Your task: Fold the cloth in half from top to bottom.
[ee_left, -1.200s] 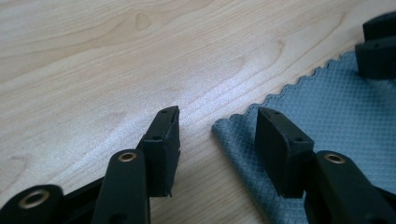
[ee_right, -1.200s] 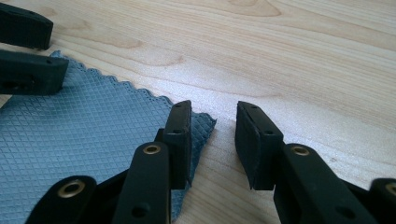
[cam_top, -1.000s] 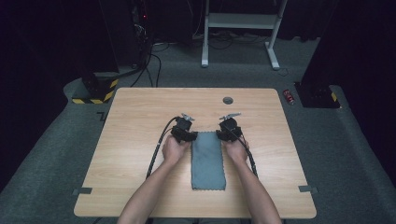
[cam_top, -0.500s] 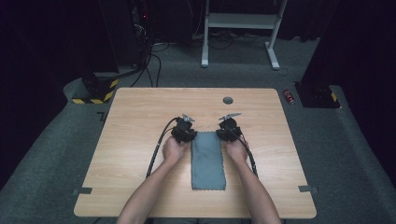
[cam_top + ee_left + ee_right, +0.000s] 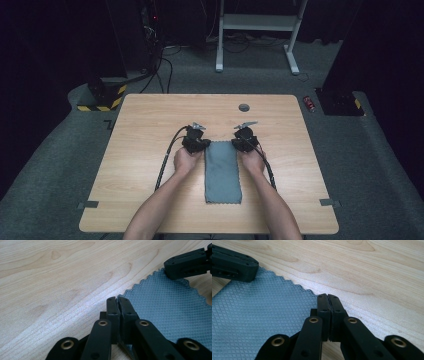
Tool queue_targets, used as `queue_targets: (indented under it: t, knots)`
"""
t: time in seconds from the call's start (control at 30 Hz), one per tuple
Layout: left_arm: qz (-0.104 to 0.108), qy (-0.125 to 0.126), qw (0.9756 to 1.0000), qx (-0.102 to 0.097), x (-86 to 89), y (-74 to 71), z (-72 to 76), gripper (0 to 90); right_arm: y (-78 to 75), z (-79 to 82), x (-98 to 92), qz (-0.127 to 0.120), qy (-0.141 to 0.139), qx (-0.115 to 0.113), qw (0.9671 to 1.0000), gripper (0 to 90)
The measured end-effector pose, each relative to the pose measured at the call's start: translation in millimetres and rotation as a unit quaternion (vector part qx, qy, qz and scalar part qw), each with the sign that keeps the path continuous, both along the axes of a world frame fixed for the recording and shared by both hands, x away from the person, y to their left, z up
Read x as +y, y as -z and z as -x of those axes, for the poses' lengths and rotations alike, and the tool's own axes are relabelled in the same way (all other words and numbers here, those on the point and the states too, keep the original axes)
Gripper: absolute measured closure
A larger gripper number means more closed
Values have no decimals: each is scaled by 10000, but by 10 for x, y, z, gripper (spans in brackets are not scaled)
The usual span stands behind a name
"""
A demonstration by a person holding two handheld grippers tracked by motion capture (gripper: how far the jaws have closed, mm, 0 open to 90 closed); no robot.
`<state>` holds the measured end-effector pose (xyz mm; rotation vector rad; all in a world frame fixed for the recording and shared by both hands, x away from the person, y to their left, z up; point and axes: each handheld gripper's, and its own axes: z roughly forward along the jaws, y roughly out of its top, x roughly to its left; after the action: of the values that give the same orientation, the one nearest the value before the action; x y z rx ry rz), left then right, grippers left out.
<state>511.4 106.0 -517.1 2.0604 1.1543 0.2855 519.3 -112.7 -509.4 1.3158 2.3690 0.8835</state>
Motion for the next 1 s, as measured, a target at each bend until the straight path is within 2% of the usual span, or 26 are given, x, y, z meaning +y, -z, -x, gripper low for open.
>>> queue_targets:
  t: [0.03, 0.1, 0.3, 0.43, 0.53, 0.67, 0.7, 0.87, 0.93, 1.0]
  knots:
    - [10, 9, 10000, -1, 3, 1, -1, 882, -6, 8, 17, 113, -47, -50, 9999, 888]
    - [23, 27, 10000, -5, 7, 3, -4, 885, -8, 17, 26, 154, -55, -57, 9998, 889]
    - [17, 86, 10000, 32, 9, -15, -14, 887, -29, 24, 3, 119, -100, -8, 9999, 891]
    - [101, 96, 9999, 41, 30, -22, -16, 888, -51, 33, 0, 51, -135, -60, 9999, 893]
    - [139, 100, 9998, 69, 26, -40, -17, 888, -57, 42, -6, -15, -136, 2, 9999, 893]
    - [152, 158, 9998, 41, 26, -81, -10, 888, -99, 55, -15, -18, -186, -70, 9998, 893]
    - [131, 192, 9997, 28, 26, -101, -11, 889, -140, 64, -41, -160, -148, -100, 9997, 893]
    - [207, 201, 9996, 11, 46, -144, -18, 889, -190, 64, -92, -316, -136, -151, 9993, 892]
    - [346, 187, 9992, 45, 74, -172, -33, 889, -223, 69, -119, -381, -131, -174, 9990, 892]
    - [314, 236, 9992, 58, 75, -207, -51, 889, -249, 71, -134, -429, -142, -197, 9988, 893]
